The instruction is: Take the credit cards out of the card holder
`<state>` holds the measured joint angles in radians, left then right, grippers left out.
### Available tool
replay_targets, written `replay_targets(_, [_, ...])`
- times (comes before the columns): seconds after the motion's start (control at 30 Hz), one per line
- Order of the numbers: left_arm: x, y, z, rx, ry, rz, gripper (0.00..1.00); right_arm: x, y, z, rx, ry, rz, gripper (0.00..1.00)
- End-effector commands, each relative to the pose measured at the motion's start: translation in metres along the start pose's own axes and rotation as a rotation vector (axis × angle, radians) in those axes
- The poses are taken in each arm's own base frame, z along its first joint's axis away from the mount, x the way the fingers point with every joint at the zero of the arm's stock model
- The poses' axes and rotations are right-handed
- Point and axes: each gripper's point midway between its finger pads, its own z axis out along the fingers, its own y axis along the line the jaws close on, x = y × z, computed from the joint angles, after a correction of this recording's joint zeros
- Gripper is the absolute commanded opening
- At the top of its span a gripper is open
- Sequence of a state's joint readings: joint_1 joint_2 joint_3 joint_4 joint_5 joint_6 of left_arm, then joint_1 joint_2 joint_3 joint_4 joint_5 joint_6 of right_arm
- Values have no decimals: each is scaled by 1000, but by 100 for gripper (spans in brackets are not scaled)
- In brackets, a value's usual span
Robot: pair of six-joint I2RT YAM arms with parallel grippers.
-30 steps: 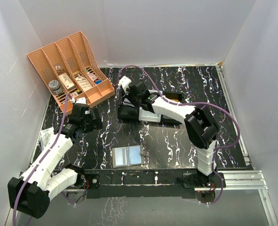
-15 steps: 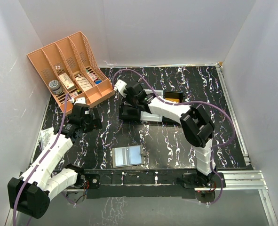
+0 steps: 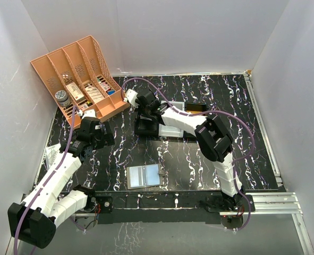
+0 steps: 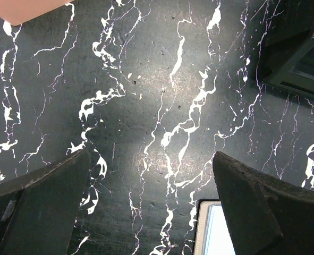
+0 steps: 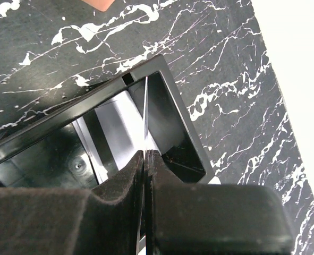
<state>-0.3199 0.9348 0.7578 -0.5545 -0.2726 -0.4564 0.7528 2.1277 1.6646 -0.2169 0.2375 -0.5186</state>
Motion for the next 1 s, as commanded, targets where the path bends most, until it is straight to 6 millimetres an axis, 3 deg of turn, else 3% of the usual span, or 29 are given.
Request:
replay_targets(0.0, [-7,4,-6,-14,-29,-7,99,-15,-15,4,70,-13,-81,0])
replay_targets(0.57, [-7,-2,-5,22,-27,1,99,6,-1,26,54,40,-188,0])
replay_targets(0.73, [-6,0,-5,12,-27,1,99,8,7,22,10,23,-185,10])
replay_targets(0.97, [-5,-3,-3,28,-18,5,99,11,16,21,-19,28,-149,13])
